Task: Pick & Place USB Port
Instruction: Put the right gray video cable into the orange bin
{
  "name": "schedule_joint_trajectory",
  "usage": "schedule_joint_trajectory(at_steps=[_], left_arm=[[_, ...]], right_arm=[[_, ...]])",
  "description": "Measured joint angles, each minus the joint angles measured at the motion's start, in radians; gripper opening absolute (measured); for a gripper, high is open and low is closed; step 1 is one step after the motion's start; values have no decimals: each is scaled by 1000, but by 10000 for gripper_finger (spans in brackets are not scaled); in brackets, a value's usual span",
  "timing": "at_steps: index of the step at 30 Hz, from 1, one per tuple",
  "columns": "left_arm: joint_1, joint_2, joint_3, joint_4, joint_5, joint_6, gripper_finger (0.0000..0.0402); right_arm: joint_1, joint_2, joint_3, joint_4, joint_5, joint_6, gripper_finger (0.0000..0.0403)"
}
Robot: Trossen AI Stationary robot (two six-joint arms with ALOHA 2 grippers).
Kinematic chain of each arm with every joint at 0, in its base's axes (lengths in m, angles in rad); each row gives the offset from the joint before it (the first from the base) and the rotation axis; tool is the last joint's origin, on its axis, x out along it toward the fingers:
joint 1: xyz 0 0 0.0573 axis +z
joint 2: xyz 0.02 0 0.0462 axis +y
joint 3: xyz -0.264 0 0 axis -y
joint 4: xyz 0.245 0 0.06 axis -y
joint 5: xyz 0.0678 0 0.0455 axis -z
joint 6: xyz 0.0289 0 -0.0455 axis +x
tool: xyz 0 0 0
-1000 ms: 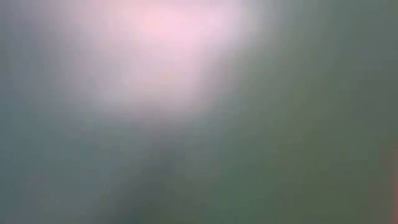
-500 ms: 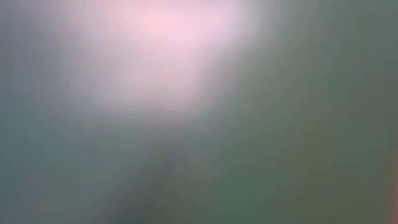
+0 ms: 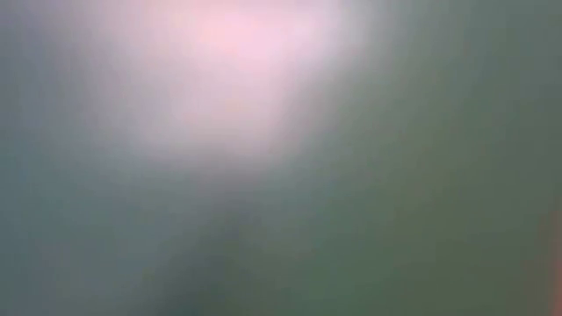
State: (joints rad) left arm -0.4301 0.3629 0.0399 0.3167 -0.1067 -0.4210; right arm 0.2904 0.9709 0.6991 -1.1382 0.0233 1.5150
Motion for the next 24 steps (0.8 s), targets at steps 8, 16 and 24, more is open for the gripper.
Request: schedule_joint_trajectory(at_steps=[8,16,24], left_arm=[[0,18,0,3,-2,-7,24],[0,34,0,3,-49,-11,24],[0,37,0,2,-52,-11,24]], right_arm=[[66,0,-1,-9,-48,46,0],[64,11,-1,-9,-27,1,0],[65,65,-4,43,17,-76,0]])
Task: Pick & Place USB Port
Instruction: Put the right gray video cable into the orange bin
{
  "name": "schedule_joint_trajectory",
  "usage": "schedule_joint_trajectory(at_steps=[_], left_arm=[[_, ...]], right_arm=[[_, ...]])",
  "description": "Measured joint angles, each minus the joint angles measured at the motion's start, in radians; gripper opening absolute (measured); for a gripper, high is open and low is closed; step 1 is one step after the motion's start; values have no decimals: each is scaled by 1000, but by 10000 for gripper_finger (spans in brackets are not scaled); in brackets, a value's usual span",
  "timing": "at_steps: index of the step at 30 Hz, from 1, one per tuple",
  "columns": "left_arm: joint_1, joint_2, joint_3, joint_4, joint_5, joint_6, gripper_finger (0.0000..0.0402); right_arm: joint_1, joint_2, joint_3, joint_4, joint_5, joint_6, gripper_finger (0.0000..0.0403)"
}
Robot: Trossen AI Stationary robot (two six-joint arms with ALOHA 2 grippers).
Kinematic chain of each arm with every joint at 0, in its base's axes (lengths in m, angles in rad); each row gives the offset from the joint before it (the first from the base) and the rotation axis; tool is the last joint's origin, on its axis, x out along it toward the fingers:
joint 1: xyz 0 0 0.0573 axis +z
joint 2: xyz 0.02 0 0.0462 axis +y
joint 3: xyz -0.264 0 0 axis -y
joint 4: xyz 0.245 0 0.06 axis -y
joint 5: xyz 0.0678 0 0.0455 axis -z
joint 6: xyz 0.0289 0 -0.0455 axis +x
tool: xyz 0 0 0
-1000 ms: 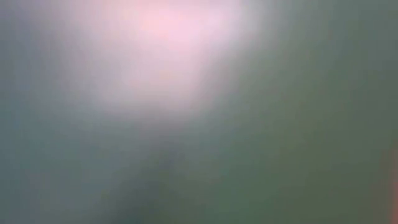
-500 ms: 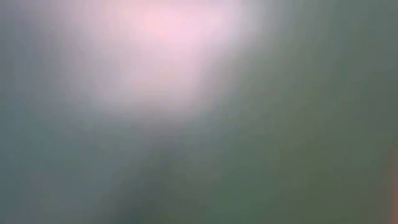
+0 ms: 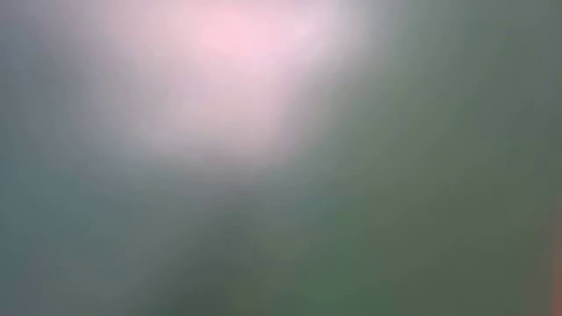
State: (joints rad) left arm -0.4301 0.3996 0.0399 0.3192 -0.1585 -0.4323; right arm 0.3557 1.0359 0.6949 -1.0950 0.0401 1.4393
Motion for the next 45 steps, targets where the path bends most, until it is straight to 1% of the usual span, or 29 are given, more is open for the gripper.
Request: schedule_joint_trajectory(at_steps=[3,7,9,13,14,15,17,19,23,26,31,36,41,44,45], left_arm=[[0,0,0,0,0,0,24],[0,0,0,0,0,0,24],[0,0,0,0,0,0,24],[0,0,0,0,-1,1,24],[0,0,0,0,-1,1,24],[0,0,0,0,-1,1,24],[0,0,0,0,-1,1,24],[0,0,0,0,-1,1,24],[0,0,0,-3,-1,0,24],[0,0,0,-9,-1,-13,24],[0,0,0,-12,-1,-33,24],[-5,0,0,-34,-2,-49,24],[-21,0,0,-33,-10,-49,24],[-32,0,0,-33,-35,-48,24],[-34,0,0,-33,-38,-47,24]], right_arm=[[0,13,0,28,36,-112,0],[0,22,0,69,60,-335,0],[0,21,0,90,63,-525,0],[0,21,0,128,68,-1010,0],[-2,21,0,134,68,-1103,0],[-6,21,0,136,68,-1137,0],[-21,21,0,135,81,-1141,0],[-35,21,0,136,117,-1126,0],[-42,21,0,153,154,-1111,0],[-42,21,0,145,206,-1082,0],[-55,21,-8,126,353,-888,12],[-92,21,-64,74,345,-803,40],[-98,21,-111,162,318,-770,76],[-100,21,-116,162,249,-774,96],[-100,21,-117,161,243,-777,103]])
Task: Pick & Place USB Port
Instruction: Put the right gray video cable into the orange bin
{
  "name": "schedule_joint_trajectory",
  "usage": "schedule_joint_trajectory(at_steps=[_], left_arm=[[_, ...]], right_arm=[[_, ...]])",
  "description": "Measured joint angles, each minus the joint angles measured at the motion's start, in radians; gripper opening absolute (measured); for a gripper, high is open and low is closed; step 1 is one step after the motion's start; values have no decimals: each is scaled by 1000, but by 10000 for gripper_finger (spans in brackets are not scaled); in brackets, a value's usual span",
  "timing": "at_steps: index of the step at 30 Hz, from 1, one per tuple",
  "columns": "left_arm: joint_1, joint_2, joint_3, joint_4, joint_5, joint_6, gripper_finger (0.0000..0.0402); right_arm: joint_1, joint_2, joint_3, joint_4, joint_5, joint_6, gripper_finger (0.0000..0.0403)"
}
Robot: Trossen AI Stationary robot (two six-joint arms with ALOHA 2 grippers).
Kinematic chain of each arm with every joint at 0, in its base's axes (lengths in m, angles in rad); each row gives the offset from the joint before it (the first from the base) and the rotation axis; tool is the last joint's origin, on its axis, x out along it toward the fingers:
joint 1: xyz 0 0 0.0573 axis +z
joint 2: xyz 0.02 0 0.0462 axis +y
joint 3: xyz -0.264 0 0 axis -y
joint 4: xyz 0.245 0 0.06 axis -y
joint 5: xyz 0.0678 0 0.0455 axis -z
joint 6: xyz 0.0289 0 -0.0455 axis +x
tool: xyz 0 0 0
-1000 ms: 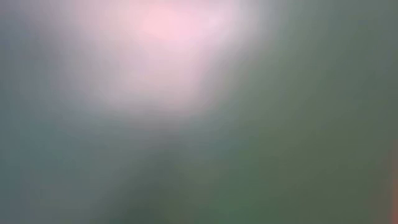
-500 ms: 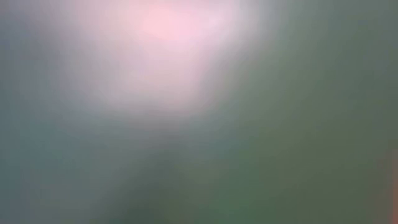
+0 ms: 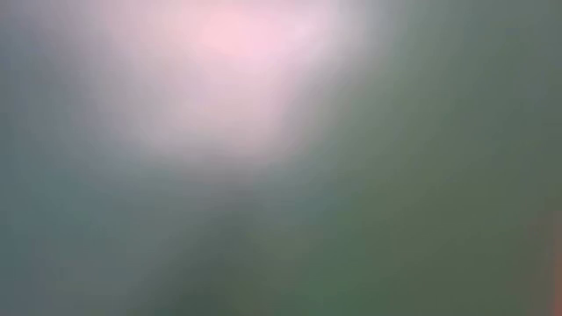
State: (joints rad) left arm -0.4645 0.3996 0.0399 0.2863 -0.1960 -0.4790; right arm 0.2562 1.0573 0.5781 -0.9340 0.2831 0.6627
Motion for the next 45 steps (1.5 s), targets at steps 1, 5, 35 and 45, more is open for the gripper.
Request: schedule_joint_trajectory(at_steps=[1,5,35,45], left_arm=[[-3,0,0,0,-6,2,24],[-13,0,0,0,-28,2,24],[-23,0,0,3,-68,5,24],[-23,0,0,2,-68,2,24]], right_arm=[[0,0,0,1,0,8,111],[0,0,0,3,-24,-2,141],[0,-2,-163,227,-239,66,156],[0,-1,-163,234,-278,121,34]])
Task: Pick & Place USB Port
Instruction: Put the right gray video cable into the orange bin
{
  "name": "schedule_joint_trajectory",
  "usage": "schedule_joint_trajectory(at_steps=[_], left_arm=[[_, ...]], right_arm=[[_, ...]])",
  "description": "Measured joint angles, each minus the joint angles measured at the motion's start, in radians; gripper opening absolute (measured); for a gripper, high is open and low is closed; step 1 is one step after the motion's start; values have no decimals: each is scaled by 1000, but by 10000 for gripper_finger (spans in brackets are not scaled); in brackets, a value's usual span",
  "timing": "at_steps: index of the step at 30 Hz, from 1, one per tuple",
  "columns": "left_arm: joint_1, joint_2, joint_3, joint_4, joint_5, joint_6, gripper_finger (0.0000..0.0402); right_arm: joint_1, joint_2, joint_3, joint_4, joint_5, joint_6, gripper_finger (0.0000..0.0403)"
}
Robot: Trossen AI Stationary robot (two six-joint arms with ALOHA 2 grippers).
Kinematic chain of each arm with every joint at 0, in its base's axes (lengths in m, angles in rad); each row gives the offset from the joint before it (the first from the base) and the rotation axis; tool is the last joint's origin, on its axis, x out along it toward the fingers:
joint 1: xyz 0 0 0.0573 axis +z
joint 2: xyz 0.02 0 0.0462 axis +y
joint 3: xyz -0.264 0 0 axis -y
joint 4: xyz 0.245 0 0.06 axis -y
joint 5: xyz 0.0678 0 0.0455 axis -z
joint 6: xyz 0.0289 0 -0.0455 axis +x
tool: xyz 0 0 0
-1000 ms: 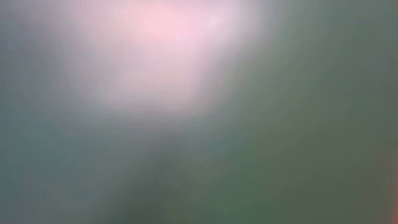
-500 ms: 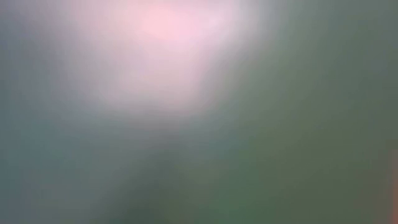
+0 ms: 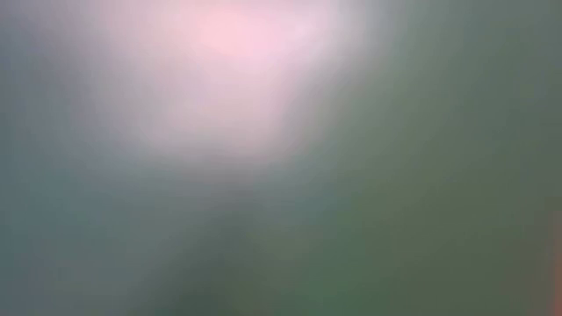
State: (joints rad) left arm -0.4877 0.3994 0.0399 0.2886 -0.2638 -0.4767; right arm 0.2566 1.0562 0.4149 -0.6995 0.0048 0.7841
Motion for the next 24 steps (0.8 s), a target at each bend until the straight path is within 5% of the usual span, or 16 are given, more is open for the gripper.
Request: schedule_joint_trajectory(at_steps=[11,24], left_arm=[[0,0,0,-2,-7,3,24],[0,15,0,-6,-28,2,24]], right_arm=[[1,-2,33,-65,-23,176,22],[1,0,261,-312,156,226,19]])
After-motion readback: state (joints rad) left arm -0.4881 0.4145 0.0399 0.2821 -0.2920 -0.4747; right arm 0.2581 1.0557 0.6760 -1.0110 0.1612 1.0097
